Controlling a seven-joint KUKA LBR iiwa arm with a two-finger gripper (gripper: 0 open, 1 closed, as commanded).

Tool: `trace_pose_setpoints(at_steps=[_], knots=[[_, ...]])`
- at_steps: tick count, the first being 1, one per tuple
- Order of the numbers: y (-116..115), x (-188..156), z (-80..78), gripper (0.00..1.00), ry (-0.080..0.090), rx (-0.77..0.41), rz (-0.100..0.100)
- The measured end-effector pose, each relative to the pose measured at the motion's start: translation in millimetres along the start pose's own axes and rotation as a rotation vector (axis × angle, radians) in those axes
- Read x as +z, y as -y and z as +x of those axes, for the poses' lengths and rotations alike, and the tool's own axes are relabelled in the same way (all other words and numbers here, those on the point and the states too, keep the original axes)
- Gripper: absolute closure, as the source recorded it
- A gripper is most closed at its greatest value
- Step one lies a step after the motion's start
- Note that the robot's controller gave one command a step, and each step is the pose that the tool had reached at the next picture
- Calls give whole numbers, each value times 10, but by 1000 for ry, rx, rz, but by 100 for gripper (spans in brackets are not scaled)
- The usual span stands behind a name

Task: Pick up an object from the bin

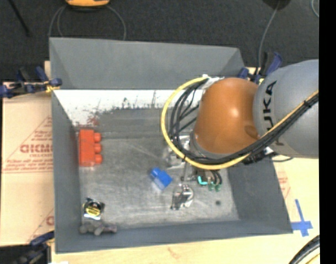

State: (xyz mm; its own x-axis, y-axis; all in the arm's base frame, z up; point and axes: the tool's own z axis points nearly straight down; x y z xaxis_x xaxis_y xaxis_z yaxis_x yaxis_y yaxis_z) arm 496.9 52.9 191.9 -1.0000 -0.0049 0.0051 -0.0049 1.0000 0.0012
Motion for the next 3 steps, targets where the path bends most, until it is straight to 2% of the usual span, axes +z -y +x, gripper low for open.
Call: trace_pose_setpoints(at_steps=[1, 2, 3], knots=[[-258, 1203, -319, 0, 14, 123, -2], [536, 1177, -319, 0, 16, 139, -1], [510, 1150, -338, 100, 22, 137, -3]])
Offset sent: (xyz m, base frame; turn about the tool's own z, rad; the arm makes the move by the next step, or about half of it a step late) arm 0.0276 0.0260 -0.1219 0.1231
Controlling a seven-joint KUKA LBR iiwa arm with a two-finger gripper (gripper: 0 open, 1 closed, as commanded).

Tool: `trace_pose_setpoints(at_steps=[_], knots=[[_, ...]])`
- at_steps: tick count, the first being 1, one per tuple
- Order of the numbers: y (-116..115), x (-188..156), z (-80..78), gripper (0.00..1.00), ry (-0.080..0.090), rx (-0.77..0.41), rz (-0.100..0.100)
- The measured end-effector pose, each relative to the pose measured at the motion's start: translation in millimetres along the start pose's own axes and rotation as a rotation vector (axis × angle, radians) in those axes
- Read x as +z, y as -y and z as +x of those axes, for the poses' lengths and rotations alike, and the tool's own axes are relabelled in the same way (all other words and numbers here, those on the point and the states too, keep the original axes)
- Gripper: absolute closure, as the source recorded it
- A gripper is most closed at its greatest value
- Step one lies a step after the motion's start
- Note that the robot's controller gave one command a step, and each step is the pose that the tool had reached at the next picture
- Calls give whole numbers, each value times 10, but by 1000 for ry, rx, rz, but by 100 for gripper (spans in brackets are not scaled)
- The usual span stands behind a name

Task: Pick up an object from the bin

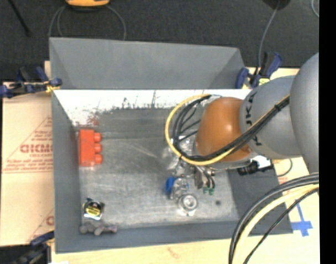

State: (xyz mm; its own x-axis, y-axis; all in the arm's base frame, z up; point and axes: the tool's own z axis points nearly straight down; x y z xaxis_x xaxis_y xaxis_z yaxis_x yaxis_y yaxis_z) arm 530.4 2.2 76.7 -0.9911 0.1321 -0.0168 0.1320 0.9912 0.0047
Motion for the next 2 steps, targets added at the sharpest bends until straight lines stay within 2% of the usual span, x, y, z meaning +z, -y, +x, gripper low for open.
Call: trace_pose_setpoints(at_steps=[1, 2], knots=[[-98, -1050, -14, 100, -6, -8, 2], [-93, -1004, 6, 100, -14, -5, 3]])
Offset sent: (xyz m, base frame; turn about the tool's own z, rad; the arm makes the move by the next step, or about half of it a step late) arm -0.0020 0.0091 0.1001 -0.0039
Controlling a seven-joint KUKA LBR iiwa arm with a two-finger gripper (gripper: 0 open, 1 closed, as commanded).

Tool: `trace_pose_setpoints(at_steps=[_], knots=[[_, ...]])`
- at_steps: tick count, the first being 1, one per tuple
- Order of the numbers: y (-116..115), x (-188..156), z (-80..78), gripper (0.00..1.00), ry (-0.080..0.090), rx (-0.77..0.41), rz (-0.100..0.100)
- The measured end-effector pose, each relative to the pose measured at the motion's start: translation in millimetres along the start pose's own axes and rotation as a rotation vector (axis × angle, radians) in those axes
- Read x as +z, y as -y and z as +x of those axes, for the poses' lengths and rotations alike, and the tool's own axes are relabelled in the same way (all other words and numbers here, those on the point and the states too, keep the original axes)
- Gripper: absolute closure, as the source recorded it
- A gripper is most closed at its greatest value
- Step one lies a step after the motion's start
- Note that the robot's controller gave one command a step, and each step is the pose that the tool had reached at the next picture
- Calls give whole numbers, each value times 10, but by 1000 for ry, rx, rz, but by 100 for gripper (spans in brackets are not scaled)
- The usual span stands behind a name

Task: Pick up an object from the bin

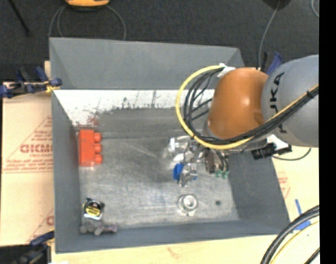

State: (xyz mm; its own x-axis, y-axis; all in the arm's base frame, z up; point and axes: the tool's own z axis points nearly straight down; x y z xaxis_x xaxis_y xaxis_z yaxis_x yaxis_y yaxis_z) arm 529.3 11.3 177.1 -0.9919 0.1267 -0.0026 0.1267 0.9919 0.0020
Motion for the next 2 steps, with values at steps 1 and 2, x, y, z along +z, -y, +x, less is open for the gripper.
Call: trace_pose_setpoints(at_steps=[1, 2], knots=[[0, 0, 0, 100, 0, 1, 0], [-59, -933, -4, 100, 9, 13, -1]])
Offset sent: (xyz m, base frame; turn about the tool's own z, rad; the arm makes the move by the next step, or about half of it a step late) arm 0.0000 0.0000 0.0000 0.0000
